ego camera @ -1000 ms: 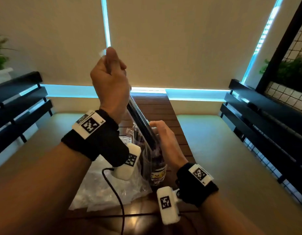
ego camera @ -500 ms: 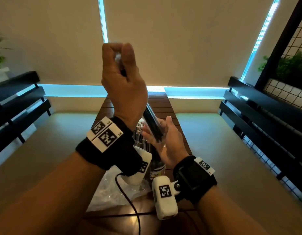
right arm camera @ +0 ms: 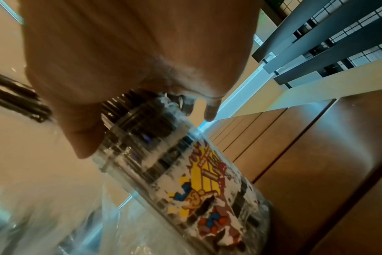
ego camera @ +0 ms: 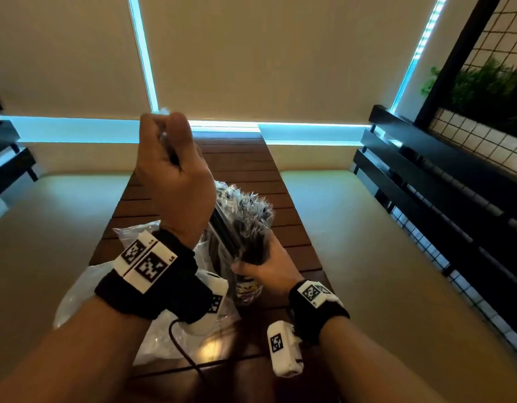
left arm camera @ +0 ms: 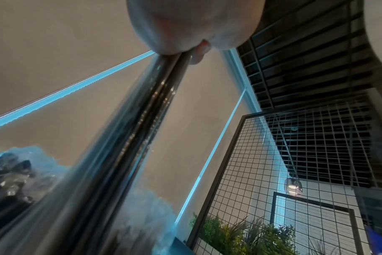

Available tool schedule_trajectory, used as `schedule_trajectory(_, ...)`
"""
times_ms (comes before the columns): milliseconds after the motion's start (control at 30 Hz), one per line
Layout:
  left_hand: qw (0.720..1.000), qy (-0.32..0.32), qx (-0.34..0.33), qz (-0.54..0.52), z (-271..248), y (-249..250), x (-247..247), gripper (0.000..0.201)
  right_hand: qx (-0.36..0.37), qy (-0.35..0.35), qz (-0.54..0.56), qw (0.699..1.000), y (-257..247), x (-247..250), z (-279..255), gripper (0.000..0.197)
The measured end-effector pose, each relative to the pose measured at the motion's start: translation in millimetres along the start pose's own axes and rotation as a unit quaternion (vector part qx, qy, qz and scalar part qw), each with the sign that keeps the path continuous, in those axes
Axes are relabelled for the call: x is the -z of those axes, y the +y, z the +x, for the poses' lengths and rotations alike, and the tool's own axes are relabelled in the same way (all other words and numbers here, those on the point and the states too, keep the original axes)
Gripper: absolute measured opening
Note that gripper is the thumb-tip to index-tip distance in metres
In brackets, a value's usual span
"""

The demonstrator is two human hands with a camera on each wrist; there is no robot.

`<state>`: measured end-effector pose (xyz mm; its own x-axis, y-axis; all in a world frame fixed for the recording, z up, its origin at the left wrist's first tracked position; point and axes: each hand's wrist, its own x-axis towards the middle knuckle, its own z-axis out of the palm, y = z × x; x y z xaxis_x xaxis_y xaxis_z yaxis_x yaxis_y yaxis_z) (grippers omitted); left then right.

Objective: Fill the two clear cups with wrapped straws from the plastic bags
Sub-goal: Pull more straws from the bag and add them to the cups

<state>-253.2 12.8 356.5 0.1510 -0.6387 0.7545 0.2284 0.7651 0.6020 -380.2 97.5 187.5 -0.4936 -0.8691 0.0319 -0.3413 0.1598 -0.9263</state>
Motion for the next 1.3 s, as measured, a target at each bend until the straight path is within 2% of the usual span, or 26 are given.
schedule_trajectory(167, 0.999, -0.001, -0.044, 0.013, -6, -7, -1, 0.021, 0.021, 0.026, 0.045, 0.998, 5, -10, 3, 0.074)
schedule_trajectory(333, 0.999, -0.018, -0.04, 0.004, -23, -31, -7, 0.033, 0.036, 0.033, 0.07, 0.996, 7, -13, 0, 0.074)
schedule_trajectory(467, 0.994, -0.077, -0.078, 0.023, -54, -52, -12, 0.034, 0.033, 0.022, 0.061, 0.997, 3, -7, 0, 0.073)
schedule_trajectory(600, 0.979, -0.146, -0.075, 0.123, -79, -80, -9, 0.047, 0.034, 0.018, 0.058, 0.998, 6, -4, 1, 0.073)
schedule_trajectory(700, 0.924, -0.259, -0.156, 0.236, -97, -95, 7, 0.044, 0.04, 0.015, 0.047, 0.998, 9, -4, 2, 0.074)
schedule_trajectory(733, 0.908, -0.289, -0.163, 0.255, -97, -95, 12, 0.04, 0.043, 0.02, 0.049, 0.998, 8, -3, 2, 0.074)
schedule_trajectory(800, 0.896, -0.322, -0.136, 0.274, -85, -85, 16, 0.042, 0.052, 0.027, 0.061, 0.996, 7, -1, 0, 0.071)
schedule_trajectory(867, 0.877, -0.366, -0.111, 0.29, -69, -70, 10, 0.06, 0.06, 0.029, 0.064, 0.996, 6, 1, -2, 0.069)
schedule_trajectory(900, 0.85, -0.41, -0.101, 0.315, -64, -63, 4, 0.07, 0.061, 0.03, 0.067, 0.995, 7, 1, -2, 0.07)
schedule_trajectory(1000, 0.737, -0.537, -0.077, 0.404, -73, -59, -9, 0.086, 0.064, 0.032, 0.011, 0.997, 11, -2, 1, 0.069)
schedule_trajectory(1033, 0.717, -0.553, -0.075, 0.418, -81, -63, -10, 0.087, 0.062, 0.039, -0.046, 0.996, 13, -3, 4, 0.065)
schedule_trajectory(1067, 0.71, -0.559, -0.072, 0.422, -86, -67, -9, 0.086, 0.067, 0.044, -0.095, 0.992, 15, -4, 7, 0.06)
schedule_trajectory(1167, 0.7, -0.579, -0.05, 0.416, -85, -70, -8, 0.091, 0.066, 0.039, -0.142, 0.987, 16, -3, 13, 0.049)
schedule_trajectory(1233, 0.707, -0.593, -0.023, 0.385, -74, -60, -7, 0.09, 0.064, 0.02, -0.062, 0.996, 13, 1, 11, 0.07)
schedule_trajectory(1300, 0.76, -0.551, -0.016, 0.345, -56, -47, 0, 0.084, 0.057, 0.044, -0.019, 0.997, 10, 4, 6, 0.103)
